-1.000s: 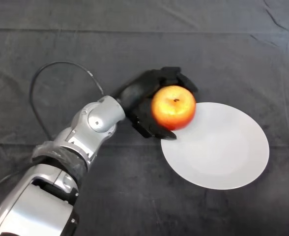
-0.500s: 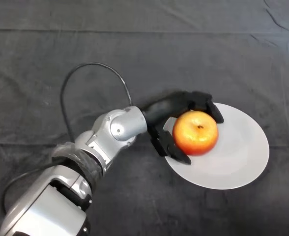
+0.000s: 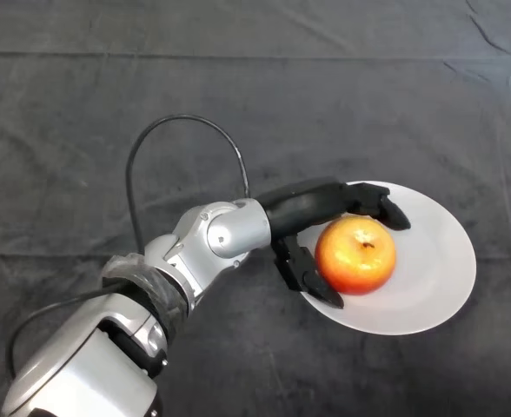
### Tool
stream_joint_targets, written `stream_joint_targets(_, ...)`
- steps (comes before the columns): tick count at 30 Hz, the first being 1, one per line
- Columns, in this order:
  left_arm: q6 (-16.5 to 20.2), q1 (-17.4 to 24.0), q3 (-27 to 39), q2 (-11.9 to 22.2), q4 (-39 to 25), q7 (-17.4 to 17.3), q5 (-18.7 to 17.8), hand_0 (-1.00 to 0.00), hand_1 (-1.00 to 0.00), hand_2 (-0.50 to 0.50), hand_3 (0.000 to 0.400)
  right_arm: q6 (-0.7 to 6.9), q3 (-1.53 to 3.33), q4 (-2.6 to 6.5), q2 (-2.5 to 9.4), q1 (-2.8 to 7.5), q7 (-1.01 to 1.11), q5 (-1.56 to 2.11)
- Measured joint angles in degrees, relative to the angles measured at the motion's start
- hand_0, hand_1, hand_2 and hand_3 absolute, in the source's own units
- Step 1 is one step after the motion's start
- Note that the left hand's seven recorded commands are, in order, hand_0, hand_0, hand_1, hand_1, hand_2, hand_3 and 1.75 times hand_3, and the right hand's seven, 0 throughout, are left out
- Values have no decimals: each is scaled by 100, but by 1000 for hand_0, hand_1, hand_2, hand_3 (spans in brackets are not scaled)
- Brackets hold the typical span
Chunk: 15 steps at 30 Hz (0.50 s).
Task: Move the apple to the plate
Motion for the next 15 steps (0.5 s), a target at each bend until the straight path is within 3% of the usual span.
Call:
stream_joint_targets(1, 0, -5, -64, 3, 0, -1, -7, 0, 0, 0, 0, 0, 0, 0, 0, 0, 0, 0)
stream_joint_targets(15, 13, -128, -149, 90, 0, -5, -107, 0, 0, 0, 0, 0, 0, 0, 0, 0, 0, 0)
